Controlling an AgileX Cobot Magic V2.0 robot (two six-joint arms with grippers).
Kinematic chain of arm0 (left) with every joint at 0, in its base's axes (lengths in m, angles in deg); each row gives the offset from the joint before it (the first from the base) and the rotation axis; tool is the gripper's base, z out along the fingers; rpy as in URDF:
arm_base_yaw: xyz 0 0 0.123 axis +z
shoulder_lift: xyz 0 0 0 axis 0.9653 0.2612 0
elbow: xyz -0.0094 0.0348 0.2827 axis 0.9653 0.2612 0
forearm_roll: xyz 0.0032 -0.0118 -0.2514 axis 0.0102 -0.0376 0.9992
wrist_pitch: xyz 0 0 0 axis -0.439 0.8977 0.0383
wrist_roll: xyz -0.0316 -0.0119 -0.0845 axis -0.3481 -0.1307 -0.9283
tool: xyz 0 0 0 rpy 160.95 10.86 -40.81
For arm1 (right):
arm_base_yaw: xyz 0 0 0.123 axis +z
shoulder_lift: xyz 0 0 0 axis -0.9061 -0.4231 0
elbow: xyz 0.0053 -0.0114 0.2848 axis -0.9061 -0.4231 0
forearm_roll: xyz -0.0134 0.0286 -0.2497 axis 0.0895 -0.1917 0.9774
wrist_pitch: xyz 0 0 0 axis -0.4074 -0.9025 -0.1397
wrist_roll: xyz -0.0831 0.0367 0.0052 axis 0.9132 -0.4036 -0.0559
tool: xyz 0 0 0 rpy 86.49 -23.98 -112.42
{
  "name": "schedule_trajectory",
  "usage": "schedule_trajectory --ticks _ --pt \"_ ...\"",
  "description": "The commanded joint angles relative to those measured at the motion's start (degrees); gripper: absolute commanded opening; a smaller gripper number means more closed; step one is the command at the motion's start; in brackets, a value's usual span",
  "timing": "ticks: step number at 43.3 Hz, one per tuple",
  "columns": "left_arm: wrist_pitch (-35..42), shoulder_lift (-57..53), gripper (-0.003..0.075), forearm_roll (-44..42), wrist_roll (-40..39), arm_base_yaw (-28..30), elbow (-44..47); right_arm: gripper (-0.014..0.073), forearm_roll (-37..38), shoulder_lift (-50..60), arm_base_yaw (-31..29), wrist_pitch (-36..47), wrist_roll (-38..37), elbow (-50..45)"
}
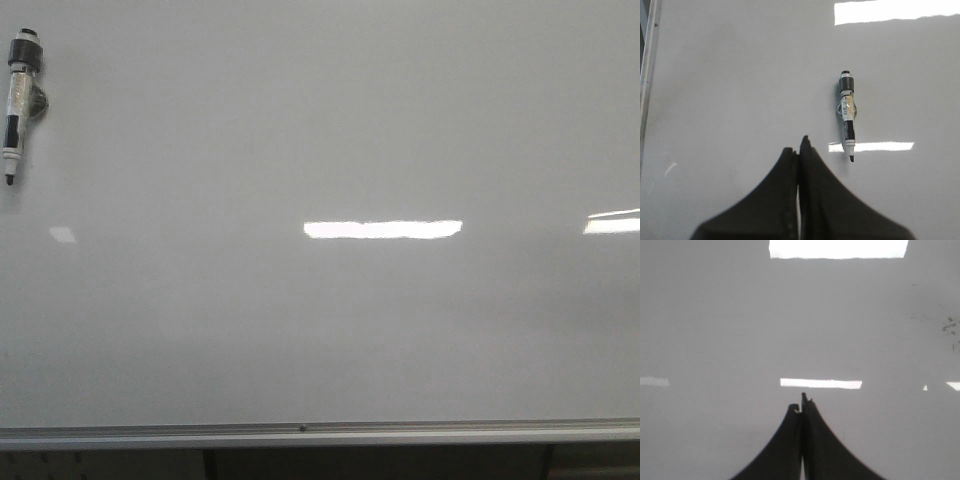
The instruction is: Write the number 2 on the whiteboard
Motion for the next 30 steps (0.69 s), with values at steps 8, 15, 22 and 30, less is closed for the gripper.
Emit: schedule_trajectory --ticks 8,15,22,30 --pt "4.9 -1.1 -0.0019 0.5 0.0 -0.1 1.2 -0.0069 0.5 0.8 -0.3 4.9 0.1 0.0" --pt "4.9 -1.1 -0.0020 0.5 0.0 -0.1 1.2 -0.0069 0.5 0.8 -0.3 4.9 0.1 0.0" --pt "4.9 -1.1 -0.0020 0.5 0.0 -0.1 1.2 -0.0069 0.5 0.8 -0.3 4.9 0.1 0.0" --pt "4.9 -1.1 -0.0019 0.5 0.0 -1.3 1.2 -0.0069 0.5 0.8 -0.3 5.1 0.1 0.0"
